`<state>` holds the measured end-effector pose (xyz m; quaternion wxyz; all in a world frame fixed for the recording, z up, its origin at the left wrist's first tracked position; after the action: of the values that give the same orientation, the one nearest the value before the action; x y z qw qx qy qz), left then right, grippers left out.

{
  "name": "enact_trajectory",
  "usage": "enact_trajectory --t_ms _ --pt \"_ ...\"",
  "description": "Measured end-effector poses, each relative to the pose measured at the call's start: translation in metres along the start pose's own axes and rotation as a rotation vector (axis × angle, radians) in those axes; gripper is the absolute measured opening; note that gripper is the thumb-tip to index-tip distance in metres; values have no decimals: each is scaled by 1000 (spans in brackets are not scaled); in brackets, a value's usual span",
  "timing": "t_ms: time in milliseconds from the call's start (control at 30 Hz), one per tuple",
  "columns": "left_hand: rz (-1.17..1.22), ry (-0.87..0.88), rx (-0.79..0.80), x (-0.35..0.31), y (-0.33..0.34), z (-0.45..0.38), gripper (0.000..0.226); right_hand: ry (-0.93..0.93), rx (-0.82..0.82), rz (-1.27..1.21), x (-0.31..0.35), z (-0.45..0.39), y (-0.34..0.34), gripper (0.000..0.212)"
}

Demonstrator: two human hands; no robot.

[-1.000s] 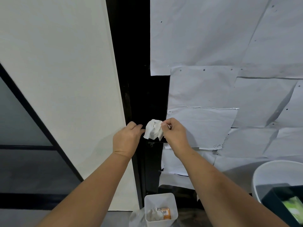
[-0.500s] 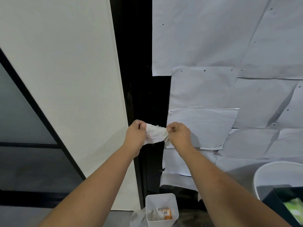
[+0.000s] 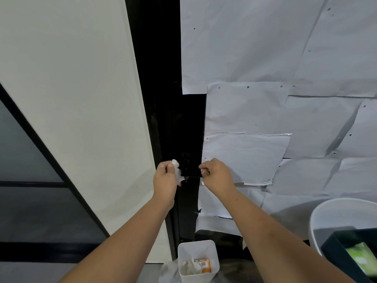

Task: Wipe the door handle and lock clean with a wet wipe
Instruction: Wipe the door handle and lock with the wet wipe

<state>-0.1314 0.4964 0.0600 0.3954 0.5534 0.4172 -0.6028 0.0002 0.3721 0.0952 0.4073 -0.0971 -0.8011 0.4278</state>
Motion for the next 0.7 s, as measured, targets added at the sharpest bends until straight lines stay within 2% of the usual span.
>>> enact_trajectory --t_ms 100,267,500,700 --pt "21 -19 127 11 20 -8 38 -22 -9 21 0 1 0 27" --pt "14 32 18 15 22 -6 47 -29 -3 21 0 0 -1 27" --pt "348 -369 -90 75 33 -10 33 -28 -7 -4 -2 -1 -2 25" --pt "539 -421 -90 73 35 -13 35 -33 -4 -15 -4 -1 1 26"
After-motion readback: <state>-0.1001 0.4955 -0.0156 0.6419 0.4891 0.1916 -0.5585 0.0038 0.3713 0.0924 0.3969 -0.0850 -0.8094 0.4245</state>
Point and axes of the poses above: each hand's wrist, its own z-axis away from the middle knuckle, its own y-axis out of the palm, x = y × z, the point moved 10 cm from there along -z, towards the middle knuckle, and after that the axes turned 9 degrees about -x, right-handed, at the moved point
